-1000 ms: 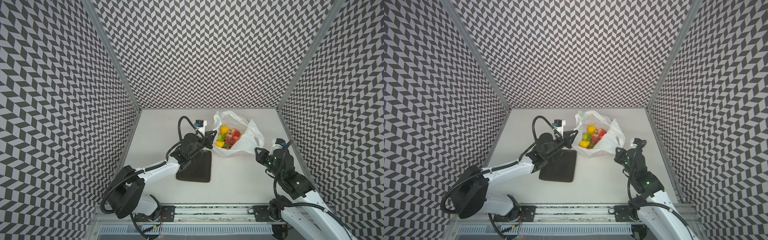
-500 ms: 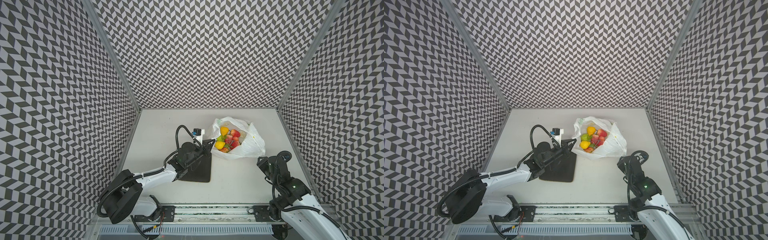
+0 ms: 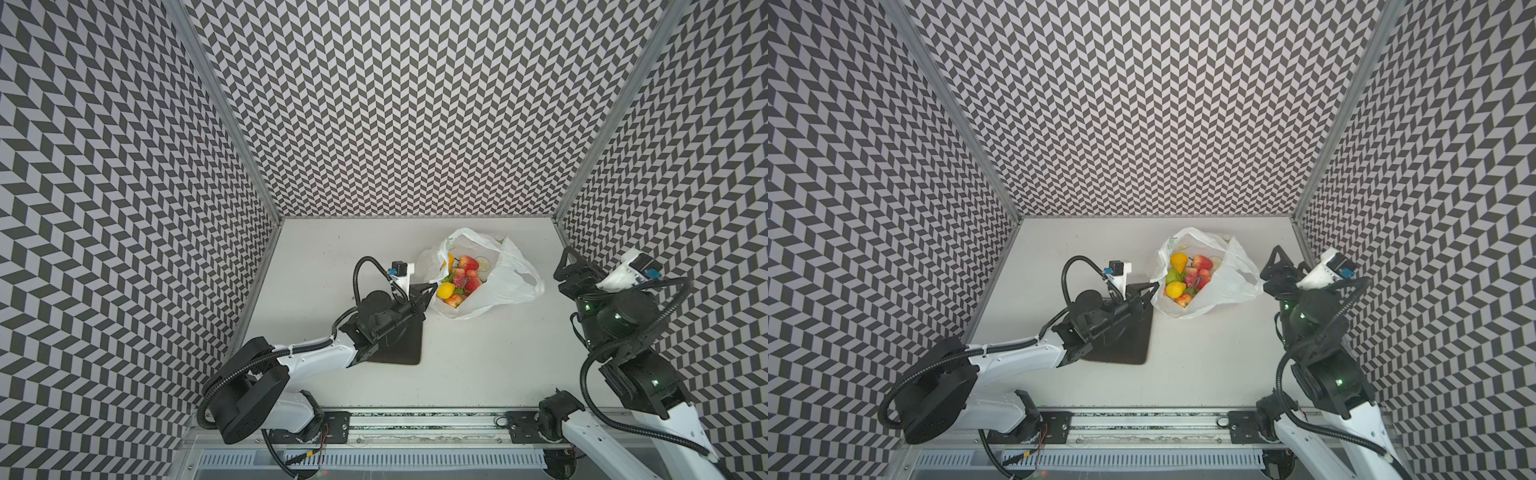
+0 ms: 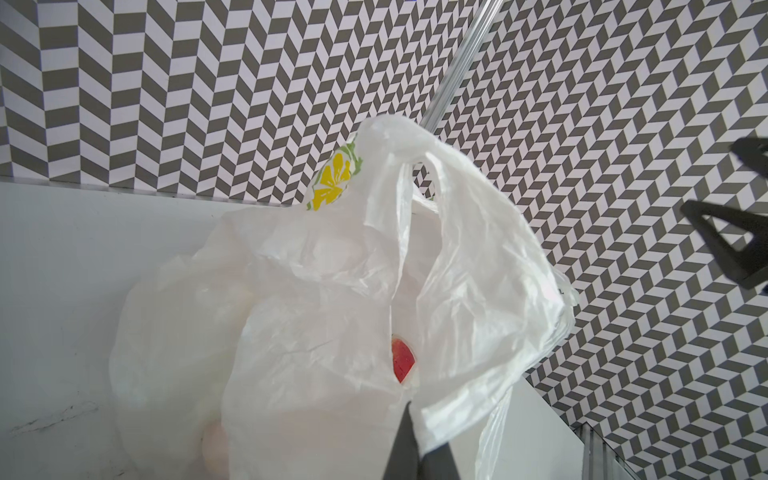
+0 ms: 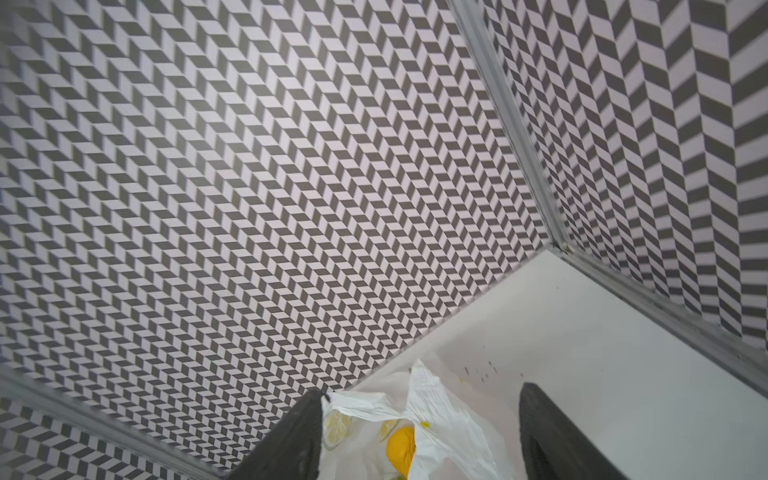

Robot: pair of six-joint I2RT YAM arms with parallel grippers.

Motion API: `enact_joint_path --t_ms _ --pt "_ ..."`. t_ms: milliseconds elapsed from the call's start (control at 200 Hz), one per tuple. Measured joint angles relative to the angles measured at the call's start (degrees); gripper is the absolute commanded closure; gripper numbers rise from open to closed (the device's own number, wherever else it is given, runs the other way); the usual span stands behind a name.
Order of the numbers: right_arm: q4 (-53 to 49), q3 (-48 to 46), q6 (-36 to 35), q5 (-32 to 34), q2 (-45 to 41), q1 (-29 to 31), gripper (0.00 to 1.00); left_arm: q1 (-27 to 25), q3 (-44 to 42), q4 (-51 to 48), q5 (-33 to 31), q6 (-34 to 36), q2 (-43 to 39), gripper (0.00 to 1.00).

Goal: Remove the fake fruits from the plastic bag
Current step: 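Hold the bag open with the left gripper while the right arm rises, then lower the right gripper into the bag and grasp the yellow pear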

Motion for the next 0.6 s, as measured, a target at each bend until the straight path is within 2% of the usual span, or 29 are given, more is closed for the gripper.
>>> enact_joint_path --t_ms 150,280,345,446,601 --pt "1.99 4.46 -4.5 -12.7 4.74 0.0 0.4 -0.07 0.0 0.9 0.0 -0.17 0.79 1.0" --pt "3.91 8.39 -5.03 -27.3 16.57 0.13 0.42 -0.2 -0.02 0.96 -0.07 -0.44 1.18 1.0" --pt "4.72 8.09 -4.94 -32.35 22.84 0.7 0.42 -0.52 -0.22 1.38 -0.33 -0.9 1.18 1.0" --pt "5.2 6.08 -4.72 -36.09 32.63 1.66 0.43 -1.36 -0.55 1.9 -1.14 -1.81 1.18 1.0" --pt "5.03 3.23 -3.48 -35.52 42.49 2.19 0.38 -3.21 -1.14 2.27 -2.93 -2.69 1.18 1.0"
